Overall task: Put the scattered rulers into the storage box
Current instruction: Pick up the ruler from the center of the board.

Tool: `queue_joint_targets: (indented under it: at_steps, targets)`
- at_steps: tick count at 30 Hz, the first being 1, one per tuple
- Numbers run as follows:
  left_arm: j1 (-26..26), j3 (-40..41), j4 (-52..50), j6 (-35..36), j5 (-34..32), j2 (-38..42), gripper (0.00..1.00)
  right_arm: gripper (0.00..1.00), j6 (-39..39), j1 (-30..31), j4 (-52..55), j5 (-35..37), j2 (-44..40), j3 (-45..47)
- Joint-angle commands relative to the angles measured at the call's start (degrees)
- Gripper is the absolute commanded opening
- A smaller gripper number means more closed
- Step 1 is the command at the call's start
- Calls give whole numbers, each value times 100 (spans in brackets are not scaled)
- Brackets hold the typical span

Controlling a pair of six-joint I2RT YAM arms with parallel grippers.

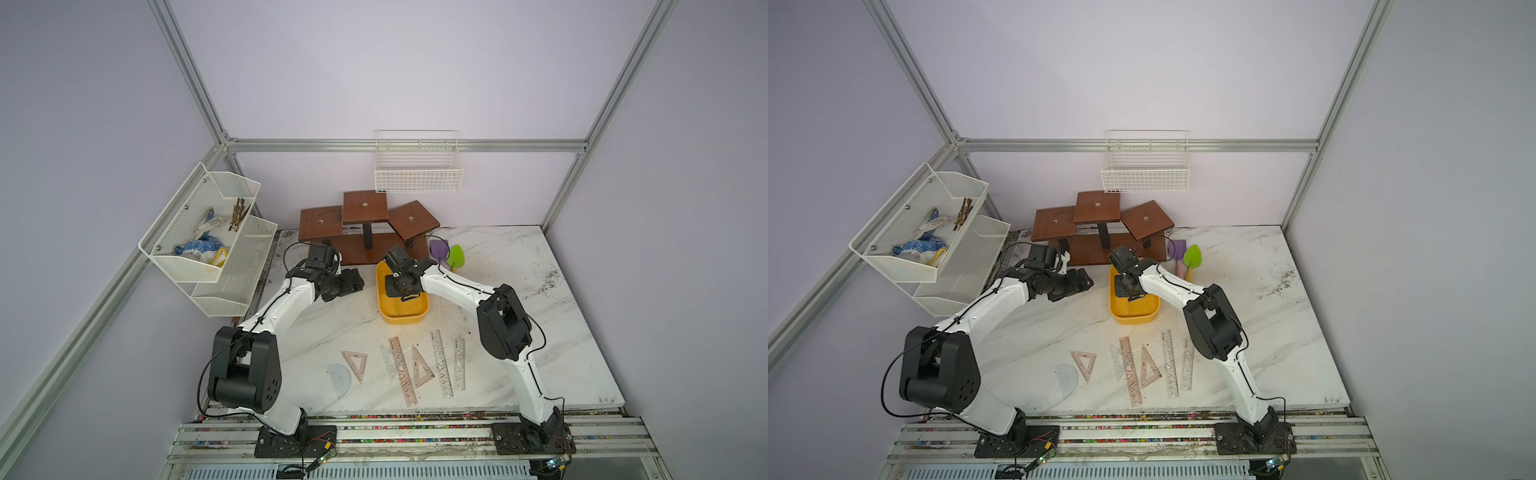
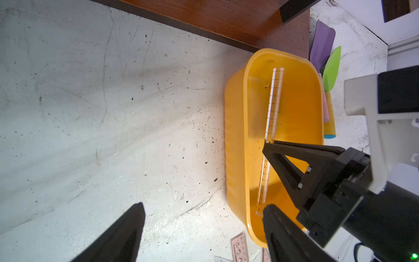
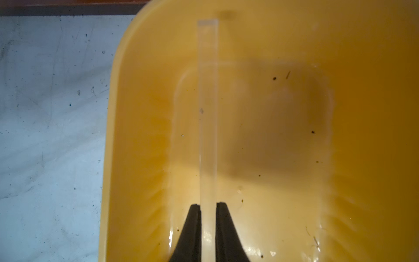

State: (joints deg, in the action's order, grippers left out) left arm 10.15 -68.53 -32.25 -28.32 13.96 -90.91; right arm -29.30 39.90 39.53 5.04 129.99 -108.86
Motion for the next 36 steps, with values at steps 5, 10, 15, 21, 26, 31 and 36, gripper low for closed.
queue_joint_targets:
  at_steps: [5, 10, 15, 21, 26, 31, 36]
  targets:
    - [-48, 87, 140, 45, 91, 57, 86, 9, -6, -8, 37, -33, 435, -315]
    - [-59, 81, 131, 45, 116, 39, 86, 12, 3, -26, 46, -39, 601, -423]
    - [-75, 77, 131, 37, 147, 23, 86, 20, 43, -59, 79, -51, 615, -555]
    - [-72, 81, 129, 10, 183, 21, 86, 31, 122, -120, 98, -16, 453, -637]
    - [-70, 145, 131, -57, 211, 95, 86, 31, 255, -173, 183, -117, 53, -717]
    - [16, 350, 57, -126, 214, 378, 86, 31, 850, -125, -476, -724, -1047, 458]
    - [231, 822, -68, -126, 505, 765, 83, 31, 1128, 5, -1809, -1690, -2672, 2798]
